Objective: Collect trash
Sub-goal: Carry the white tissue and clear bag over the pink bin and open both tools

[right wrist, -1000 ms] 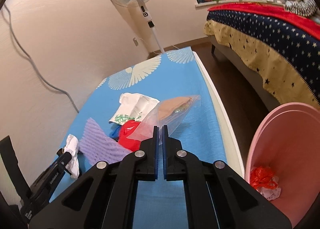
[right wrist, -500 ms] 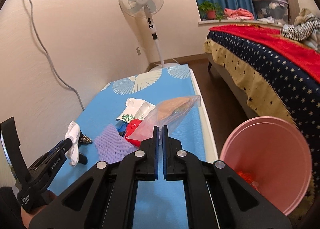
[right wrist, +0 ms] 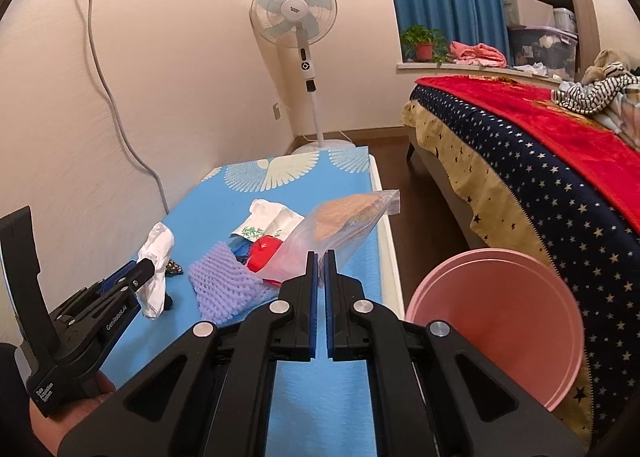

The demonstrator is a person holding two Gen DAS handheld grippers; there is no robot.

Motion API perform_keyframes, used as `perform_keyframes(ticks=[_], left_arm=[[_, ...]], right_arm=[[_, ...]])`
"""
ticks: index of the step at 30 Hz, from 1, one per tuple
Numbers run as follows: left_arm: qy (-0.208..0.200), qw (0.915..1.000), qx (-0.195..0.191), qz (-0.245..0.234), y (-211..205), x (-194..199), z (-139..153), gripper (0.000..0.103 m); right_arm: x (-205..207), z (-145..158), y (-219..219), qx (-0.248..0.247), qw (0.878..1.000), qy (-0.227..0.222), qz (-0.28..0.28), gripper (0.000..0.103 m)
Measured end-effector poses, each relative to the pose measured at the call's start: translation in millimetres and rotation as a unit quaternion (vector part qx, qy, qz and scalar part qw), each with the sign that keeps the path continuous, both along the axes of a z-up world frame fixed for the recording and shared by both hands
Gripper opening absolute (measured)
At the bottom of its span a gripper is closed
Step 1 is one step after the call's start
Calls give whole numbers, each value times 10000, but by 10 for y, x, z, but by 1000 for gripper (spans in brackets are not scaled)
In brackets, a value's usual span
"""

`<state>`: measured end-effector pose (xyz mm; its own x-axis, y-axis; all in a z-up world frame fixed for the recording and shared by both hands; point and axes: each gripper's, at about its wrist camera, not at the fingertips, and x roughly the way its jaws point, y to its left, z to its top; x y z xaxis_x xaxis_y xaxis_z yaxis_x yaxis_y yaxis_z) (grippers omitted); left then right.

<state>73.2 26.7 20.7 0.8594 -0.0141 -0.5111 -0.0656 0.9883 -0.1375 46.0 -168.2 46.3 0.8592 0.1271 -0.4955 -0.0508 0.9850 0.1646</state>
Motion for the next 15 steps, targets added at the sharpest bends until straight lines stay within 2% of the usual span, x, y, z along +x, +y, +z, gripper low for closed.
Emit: perform_keyframes(ticks=[15], left_arm=[[-103,9987,-21,-508,-357,-20,38,18]], right_arm=[[-99,63,-223,-15,9995,-30,-301,3]])
